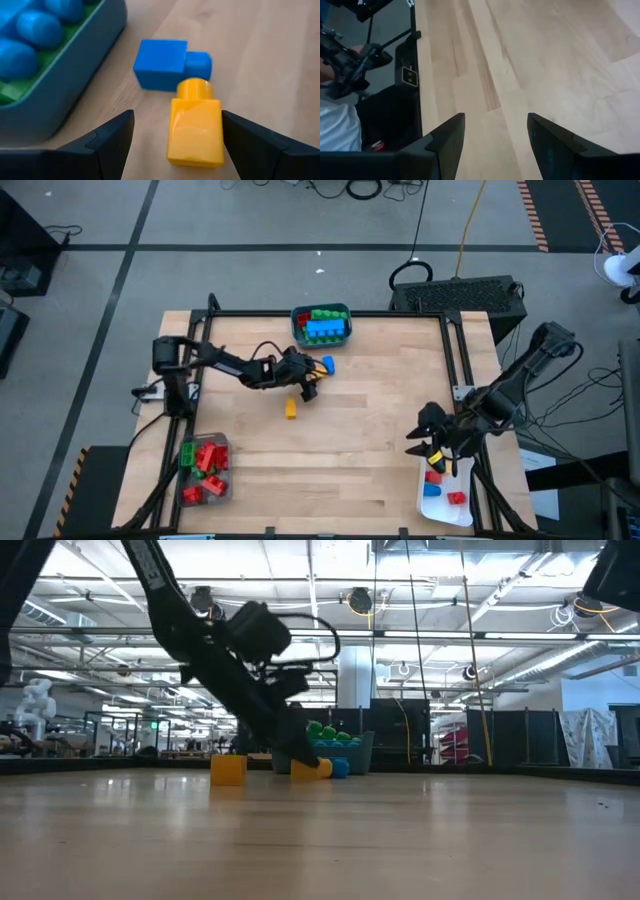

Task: Sort blocks by size
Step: Put the yellow game piece into the white container

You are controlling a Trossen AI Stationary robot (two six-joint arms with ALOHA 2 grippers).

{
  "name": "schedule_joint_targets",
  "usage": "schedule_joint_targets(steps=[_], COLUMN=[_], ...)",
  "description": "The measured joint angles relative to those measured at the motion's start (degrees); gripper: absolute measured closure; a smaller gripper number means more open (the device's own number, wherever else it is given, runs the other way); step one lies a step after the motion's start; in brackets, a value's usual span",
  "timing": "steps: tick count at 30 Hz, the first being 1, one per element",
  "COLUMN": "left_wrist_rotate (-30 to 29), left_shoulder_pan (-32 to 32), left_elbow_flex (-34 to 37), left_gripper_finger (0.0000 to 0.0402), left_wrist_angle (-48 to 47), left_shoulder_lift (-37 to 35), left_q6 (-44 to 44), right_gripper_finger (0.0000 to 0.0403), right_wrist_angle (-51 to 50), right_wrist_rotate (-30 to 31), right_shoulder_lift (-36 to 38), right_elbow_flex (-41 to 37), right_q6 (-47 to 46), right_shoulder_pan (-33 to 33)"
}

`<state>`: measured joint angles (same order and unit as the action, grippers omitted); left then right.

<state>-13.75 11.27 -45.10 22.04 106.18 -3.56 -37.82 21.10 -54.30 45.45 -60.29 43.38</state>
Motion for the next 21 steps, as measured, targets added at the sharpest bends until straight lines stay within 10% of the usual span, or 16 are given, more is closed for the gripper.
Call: schedule_joint_targets(steps=[9, 17, 21], left_wrist_rotate=[7.22, 14.61, 17.51], left_shoulder_pan=[1.43, 1.48, 1.04], left_elbow_flex=[-0.15, -0.09, -0.22], left_gripper_finger=[0.0123, 0.0261, 0.0266], left_wrist_angle=[4.49, 6.86, 7.15], left_shoulder_lift=[4.69, 4.98, 4.98], left_q6=[-0.14, 0.02, 0.01], right_gripper_finger=[0.0202, 0.0202, 0.0202], right_wrist_angle=[-0.09, -3.72, -6.14], right_wrist_rotate=[0.87, 8.98, 12.83], right_shoulder_lift=[-0.02, -0.85, -3.29], right_elbow_flex=[0.0, 0.0, 0.0], right_q6=[2.38, 3.23, 6.3], right_shoulder_pan=[-0.31, -1.66, -5.03])
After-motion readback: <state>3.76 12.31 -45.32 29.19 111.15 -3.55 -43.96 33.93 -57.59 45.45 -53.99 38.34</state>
